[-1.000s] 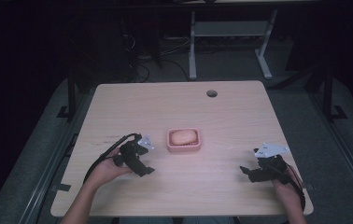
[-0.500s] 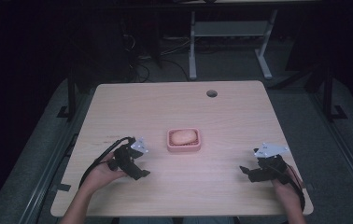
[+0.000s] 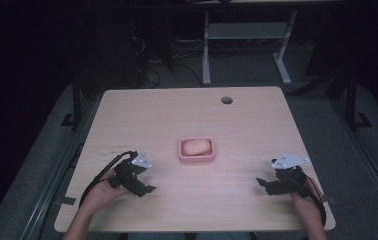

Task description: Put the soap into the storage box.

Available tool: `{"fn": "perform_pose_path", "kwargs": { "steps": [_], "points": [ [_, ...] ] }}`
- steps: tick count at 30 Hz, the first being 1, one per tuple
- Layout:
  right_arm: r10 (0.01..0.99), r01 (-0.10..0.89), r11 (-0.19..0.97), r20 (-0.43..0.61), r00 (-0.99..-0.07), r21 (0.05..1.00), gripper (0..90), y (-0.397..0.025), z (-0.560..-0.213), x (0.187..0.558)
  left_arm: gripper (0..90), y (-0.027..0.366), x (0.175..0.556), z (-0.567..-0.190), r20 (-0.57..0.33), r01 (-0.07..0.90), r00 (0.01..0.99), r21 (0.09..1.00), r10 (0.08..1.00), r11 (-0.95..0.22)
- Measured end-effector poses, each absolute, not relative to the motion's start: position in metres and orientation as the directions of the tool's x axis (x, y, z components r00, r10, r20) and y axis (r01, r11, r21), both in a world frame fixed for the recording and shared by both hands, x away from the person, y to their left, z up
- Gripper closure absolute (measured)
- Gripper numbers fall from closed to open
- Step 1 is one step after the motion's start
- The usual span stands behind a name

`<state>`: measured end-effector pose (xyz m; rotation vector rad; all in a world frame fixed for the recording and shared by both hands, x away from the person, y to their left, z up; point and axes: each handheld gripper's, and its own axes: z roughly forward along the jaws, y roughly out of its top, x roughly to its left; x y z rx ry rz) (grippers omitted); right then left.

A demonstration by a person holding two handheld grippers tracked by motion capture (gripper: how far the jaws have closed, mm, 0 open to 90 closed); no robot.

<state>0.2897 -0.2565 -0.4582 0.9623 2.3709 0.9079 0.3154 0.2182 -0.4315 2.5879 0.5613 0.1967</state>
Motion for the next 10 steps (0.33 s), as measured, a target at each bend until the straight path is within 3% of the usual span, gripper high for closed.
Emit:
{"fn": "perform_pose_path", "kwargs": {
  "steps": [10],
  "points": [
    [0.718, 0.439, 0.557, -0.143, -0.681, 0.705, 13.9, -0.2560, -0.4568, 0.2901, 20.1, 0.2257, 0.3034, -0.4335, 0.054, 0.354, 0.897, 0.509, 0.439, -0.785]
  ]
}}
